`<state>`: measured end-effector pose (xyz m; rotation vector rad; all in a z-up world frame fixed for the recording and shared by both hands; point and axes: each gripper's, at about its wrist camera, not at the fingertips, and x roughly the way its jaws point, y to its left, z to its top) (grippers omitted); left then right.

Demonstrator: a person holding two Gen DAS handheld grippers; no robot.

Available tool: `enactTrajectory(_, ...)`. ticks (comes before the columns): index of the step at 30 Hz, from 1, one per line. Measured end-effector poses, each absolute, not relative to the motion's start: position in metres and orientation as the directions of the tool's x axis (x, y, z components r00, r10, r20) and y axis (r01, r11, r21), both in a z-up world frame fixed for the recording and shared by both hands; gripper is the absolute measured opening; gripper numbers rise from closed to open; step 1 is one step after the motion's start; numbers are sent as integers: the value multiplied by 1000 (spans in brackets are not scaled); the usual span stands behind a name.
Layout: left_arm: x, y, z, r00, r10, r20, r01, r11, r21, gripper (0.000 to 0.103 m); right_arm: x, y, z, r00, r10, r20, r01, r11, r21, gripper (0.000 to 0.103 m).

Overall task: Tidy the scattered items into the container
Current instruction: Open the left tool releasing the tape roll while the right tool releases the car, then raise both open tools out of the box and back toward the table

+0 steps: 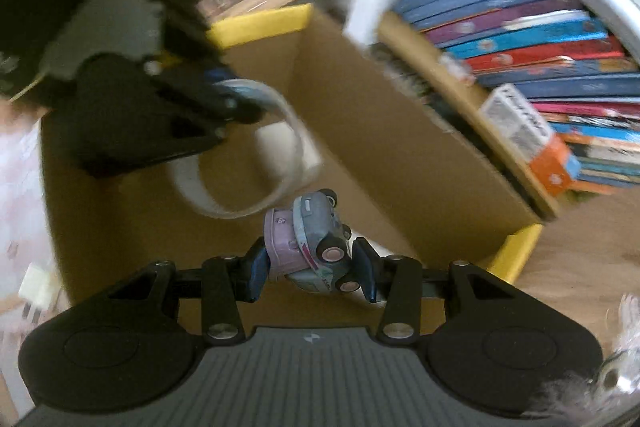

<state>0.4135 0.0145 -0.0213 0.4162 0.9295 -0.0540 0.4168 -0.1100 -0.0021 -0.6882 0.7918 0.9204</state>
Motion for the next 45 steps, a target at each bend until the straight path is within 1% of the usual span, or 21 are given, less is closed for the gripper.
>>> enactTrajectory(6, 416, 13, -24, 593, 148, -792, 221, 916, 336, 9, 421, -106, -6, 402, 397, -825, -867, 455, -204, 42)
enactTrajectory(8, 416, 13, -23, 595, 154, -789, 215, 915, 341, 13, 422, -106, -6, 398, 399, -826, -868, 456, -198, 42)
enactTrajectory(10, 418, 13, -24, 594, 157, -789, 213, 915, 343, 13, 423, -107, -5, 395, 403, -826, -868, 459, -192, 42)
enactTrajectory(13, 418, 12, -24, 595, 149, -790, 219, 915, 338, 21, 425, -110, -3, 396, 413, -820, -860, 479, -175, 42)
enactTrajectory(14, 418, 12, -23, 600, 148, -786, 217, 916, 338, 28, 425, -112, -2, 400, 421, -815, -856, 488, -168, 45)
enactTrajectory(15, 416, 12, -21, 611, 151, -777, 210, 916, 342, 34, 425, -114, 0, 404, 428, -809, -852, 498, -162, 50)
enactTrajectory(17, 413, 13, -14, 637, 150, -756, 191, 919, 344, 38, 427, -118, 3, 415, 440, -797, -843, 516, -154, 53)
enactTrajectory(20, 408, 15, -2, 675, 150, -723, 164, 924, 345, 42, 428, -127, 11, 425, 462, -778, -828, 546, -129, 60)
enactTrajectory(21, 407, 15, 2, 686, 150, -712, 156, 926, 345, 48, 428, -131, 14, 432, 469, -771, -823, 554, -124, 62)
enactTrajectory(24, 402, 16, 12, 709, 149, -689, 142, 927, 347, 58, 424, -139, 23, 449, 487, -749, -811, 573, -114, 63)
enactTrajectory(32, 382, 12, 33, 745, 140, -652, 123, 932, 341, 58, 398, -153, 39, 470, 529, -707, -804, 587, -95, 63)
enactTrajectory(41, 334, -1, 58, 798, 86, -596, 118, 948, 295, 58, 369, -160, 61, 493, 571, -657, -802, 590, -89, 63)
enactTrajectory(43, 321, -3, 64, 812, 72, -579, 115, 953, 280, 60, 360, -162, 67, 501, 581, -641, -801, 592, -90, 64)
enactTrajectory(45, 308, -5, 70, 825, 59, -562, 112, 958, 265, 63, 351, -166, 73, 515, 590, -621, -794, 602, -86, 65)
